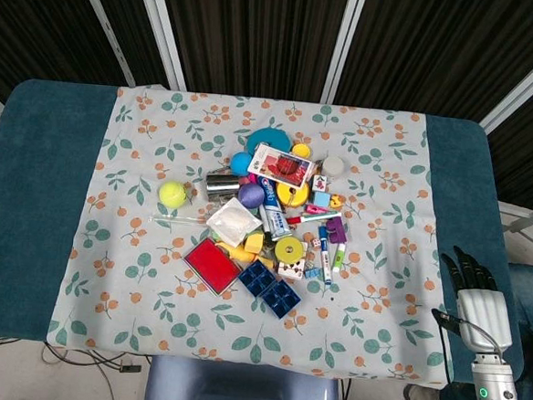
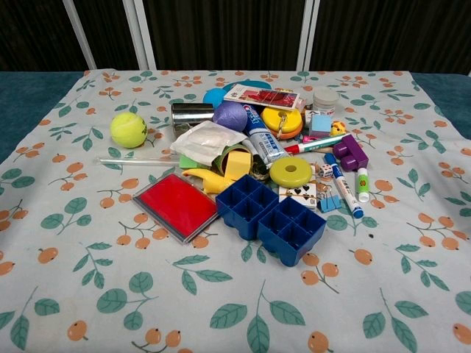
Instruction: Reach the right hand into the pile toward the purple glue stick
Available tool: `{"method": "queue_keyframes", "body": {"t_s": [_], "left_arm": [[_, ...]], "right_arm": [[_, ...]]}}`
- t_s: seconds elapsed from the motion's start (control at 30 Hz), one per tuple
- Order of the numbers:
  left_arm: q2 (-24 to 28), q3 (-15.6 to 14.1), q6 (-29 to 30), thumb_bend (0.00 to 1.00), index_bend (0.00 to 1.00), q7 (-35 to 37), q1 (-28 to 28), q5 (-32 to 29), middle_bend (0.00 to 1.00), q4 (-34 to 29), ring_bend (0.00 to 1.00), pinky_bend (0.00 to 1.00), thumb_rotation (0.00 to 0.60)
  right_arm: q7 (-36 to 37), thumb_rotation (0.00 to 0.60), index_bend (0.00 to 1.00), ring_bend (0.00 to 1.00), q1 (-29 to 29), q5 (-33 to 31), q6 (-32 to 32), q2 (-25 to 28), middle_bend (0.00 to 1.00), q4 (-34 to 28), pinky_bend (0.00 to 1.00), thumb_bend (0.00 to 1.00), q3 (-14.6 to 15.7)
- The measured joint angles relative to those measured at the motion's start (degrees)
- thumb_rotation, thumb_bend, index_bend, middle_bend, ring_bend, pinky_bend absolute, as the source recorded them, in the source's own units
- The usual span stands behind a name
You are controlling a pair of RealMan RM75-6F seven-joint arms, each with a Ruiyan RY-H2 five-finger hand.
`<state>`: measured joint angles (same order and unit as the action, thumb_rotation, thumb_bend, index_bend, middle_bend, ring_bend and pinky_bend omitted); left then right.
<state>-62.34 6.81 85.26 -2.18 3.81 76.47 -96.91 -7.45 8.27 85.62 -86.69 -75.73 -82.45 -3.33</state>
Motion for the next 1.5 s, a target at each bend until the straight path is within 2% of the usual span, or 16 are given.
{"method": "queue_keyframes", "body": {"t_s": [0.2,1.13,1.33,1.5], "left_arm": [[0.0,-0.2,0.0,0.51,0.03,-0.1,0.0,0.2,0.00,0.0,0.00,0.02,0.600],[0.0,0.0,0.2,0.51,0.03,0.6,-0.2,-0.1,0.00,-0.3,0.00,0.02,0.600],[0.2,0.1,0.0,0.51,0.03,0.7,-0.2,-0.5,0.00,-0.5,0.00,0.02,0.600],[0.1,-0.1,-0.2,0.51,0.03,0.4,-0.1,-0.3,0.00,-0.6,0.00,0.02,0.600]], "right_arm": [[0.3,0.600,0.13,0.12,-0.2,0.1,0.3,0.2,0.10,-0.2,0.20,0.18,-0.1],[4.3,0.600,0.13,0.12,0.3,-1.4,5.0,1.4,0.12,-1.1,0.20,0.18,-0.2],[11.1,0.600,0.14,0.12,2.3,-2.5,10.7,3.5,0.15,-2.8,0.20,0.17,-0.5],[13.4,0.600,0.16,0.12,7.0,-7.1,19.3,5.6,0.17,-5.0,0.20,0.17,-3.5]]}}
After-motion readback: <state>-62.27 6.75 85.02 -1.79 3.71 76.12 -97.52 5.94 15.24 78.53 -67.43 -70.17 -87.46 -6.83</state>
